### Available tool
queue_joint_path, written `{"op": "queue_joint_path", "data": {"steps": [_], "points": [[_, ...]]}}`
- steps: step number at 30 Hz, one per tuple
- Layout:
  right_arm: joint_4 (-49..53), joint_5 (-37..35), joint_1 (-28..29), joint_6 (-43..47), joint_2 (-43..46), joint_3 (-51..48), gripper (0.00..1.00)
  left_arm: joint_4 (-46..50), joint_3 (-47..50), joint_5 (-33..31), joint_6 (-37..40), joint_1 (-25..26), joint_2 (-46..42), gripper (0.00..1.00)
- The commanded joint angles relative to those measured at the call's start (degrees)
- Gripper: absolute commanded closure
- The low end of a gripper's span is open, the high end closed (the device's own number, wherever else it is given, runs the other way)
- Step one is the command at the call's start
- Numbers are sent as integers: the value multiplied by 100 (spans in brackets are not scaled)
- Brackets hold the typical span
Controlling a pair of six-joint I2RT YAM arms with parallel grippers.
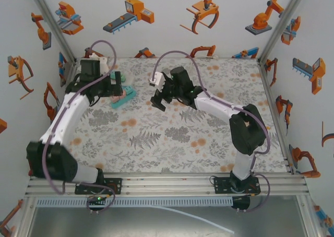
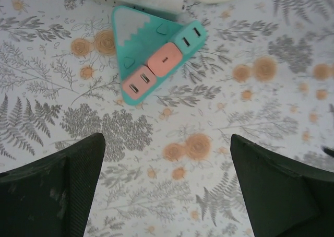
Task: Pull the plug off the socket
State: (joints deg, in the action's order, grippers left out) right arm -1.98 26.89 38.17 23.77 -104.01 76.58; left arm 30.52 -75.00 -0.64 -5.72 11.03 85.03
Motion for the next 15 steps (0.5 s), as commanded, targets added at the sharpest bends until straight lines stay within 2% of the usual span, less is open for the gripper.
{"op": "queue_joint_path", "data": {"steps": [1,3,6,8,12,15], "points": [[-117,77,6,-530,800,-525,3,-223,-394,-351,388,-56,790,3],[109,3,6,-683,1239,-842,3,-366,-618,-629,248,-112,1304,3],[488,-57,14,-867,1886,-1321,3,-817,-742,-511,81,-251,1864,3],[629,-105,23,-938,2291,-1669,3,-1069,-769,-115,99,-318,2181,2],[519,-271,32,-1190,3030,-2331,3,-863,-942,908,458,-275,2658,6],[268,-340,32,-1358,3402,-2664,2,-740,-896,1049,701,-144,2813,6]]}}
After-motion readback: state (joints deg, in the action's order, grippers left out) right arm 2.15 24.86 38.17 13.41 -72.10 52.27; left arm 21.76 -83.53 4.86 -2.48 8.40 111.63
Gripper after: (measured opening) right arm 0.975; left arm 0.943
